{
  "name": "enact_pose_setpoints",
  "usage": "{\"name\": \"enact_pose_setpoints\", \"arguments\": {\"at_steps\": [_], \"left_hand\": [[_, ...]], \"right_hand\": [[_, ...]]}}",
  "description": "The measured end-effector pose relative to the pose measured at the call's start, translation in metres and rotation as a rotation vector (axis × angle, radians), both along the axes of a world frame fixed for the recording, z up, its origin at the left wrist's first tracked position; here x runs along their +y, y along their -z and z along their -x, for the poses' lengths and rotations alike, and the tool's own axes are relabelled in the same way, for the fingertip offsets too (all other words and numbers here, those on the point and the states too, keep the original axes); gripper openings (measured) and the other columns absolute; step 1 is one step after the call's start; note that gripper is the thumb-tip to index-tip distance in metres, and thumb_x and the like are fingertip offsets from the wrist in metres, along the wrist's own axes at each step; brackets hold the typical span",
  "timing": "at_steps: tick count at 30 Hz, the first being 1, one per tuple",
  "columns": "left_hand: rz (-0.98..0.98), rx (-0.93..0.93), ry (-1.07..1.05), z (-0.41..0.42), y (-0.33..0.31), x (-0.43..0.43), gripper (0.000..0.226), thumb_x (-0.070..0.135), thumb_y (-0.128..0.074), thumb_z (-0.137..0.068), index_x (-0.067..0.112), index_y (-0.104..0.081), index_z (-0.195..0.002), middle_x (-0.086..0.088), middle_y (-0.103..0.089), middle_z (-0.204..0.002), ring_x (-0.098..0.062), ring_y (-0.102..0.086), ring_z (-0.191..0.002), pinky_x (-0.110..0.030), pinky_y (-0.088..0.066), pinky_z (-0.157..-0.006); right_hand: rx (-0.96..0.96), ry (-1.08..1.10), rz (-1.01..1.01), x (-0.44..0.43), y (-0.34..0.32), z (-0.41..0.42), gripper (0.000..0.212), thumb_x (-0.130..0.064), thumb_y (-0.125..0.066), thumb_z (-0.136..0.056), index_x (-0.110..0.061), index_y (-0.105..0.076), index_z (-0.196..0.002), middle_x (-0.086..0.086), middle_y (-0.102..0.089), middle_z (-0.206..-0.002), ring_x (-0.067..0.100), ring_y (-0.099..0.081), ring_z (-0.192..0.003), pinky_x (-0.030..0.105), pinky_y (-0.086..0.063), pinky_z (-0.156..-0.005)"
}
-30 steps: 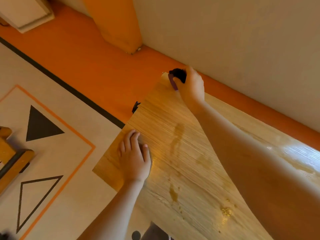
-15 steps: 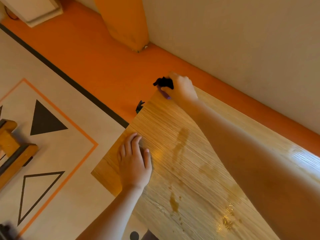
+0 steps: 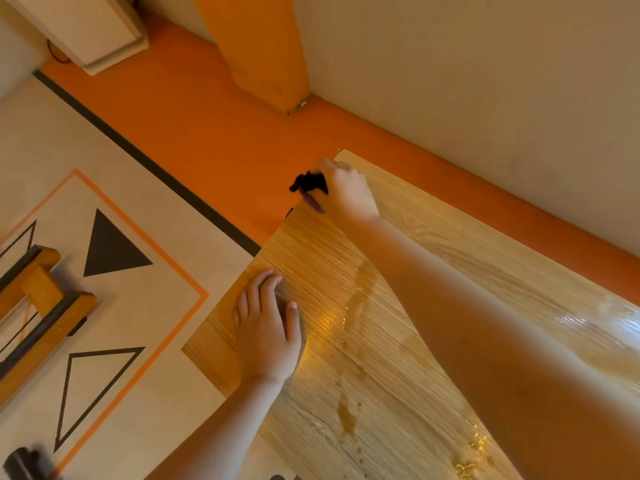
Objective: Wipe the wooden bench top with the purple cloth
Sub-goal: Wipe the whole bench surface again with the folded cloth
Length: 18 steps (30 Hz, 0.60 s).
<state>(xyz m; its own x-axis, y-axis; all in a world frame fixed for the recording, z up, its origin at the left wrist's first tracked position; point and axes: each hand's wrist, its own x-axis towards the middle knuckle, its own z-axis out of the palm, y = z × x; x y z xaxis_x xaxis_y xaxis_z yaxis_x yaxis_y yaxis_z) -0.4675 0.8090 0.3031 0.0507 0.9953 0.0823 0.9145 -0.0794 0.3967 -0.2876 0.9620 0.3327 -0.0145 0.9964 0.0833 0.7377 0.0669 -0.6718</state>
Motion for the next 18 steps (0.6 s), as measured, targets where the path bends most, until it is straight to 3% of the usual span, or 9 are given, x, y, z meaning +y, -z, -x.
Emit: {"name": "enact_pose_setpoints", "arguments": {"at_steps": [3, 6, 11, 15, 18], "left_hand": [[-0.004, -0.005, -0.001, -0.001, 0.000, 0.000, 0.042, 0.036, -0.039, -0.090, 0.014, -0.055, -0.123, 0.001, -0.048, -0.136, -0.020, -0.042, -0.126, -0.039, -0.034, -0.104], [-0.006, -0.014, 0.002, -0.001, 0.000, 0.001, 0.043, 0.036, -0.039, -0.090, 0.015, -0.054, -0.124, 0.001, -0.048, -0.136, -0.019, -0.041, -0.127, -0.039, -0.034, -0.105], [-0.011, -0.021, 0.003, 0.001, 0.000, 0.001, 0.042, 0.036, -0.040, -0.090, 0.015, -0.055, -0.123, 0.001, -0.049, -0.136, -0.018, -0.040, -0.126, -0.035, -0.031, -0.106], [-0.013, -0.027, 0.003, 0.002, 0.000, -0.001, 0.041, 0.035, -0.040, -0.089, 0.016, -0.054, -0.123, 0.002, -0.049, -0.135, -0.018, -0.040, -0.126, -0.034, -0.031, -0.106], [-0.011, -0.020, 0.009, 0.002, 0.000, -0.001, 0.041, 0.035, -0.041, -0.089, 0.015, -0.054, -0.123, 0.001, -0.049, -0.135, -0.019, -0.041, -0.126, -0.036, -0.034, -0.105]], "right_hand": [[-0.015, -0.026, -0.006, -0.004, 0.002, -0.010, 0.019, -0.002, -0.057, -0.083, -0.006, -0.055, -0.102, 0.008, -0.055, -0.103, 0.026, -0.055, -0.087, 0.038, -0.051, -0.068], [0.019, 0.159, -0.036, 0.014, 0.007, -0.049, 0.018, -0.011, -0.058, -0.088, -0.009, -0.057, -0.105, 0.003, -0.057, -0.106, 0.020, -0.057, -0.091, 0.035, -0.052, -0.074], [0.016, 0.333, -0.022, 0.033, 0.011, -0.076, 0.019, -0.015, -0.057, -0.092, -0.008, -0.056, -0.109, 0.008, -0.062, -0.109, 0.023, -0.059, -0.092, 0.033, -0.050, -0.071], [0.089, 0.322, -0.078, 0.033, 0.013, -0.058, 0.011, -0.010, -0.059, -0.088, -0.010, -0.058, -0.099, 0.005, -0.065, -0.102, 0.021, -0.062, -0.087, 0.033, -0.053, -0.069], [0.049, 0.177, -0.012, 0.022, 0.008, -0.038, 0.015, -0.010, -0.062, -0.087, -0.011, -0.057, -0.101, 0.005, -0.064, -0.102, 0.020, -0.061, -0.089, 0.034, -0.054, -0.071]]}}
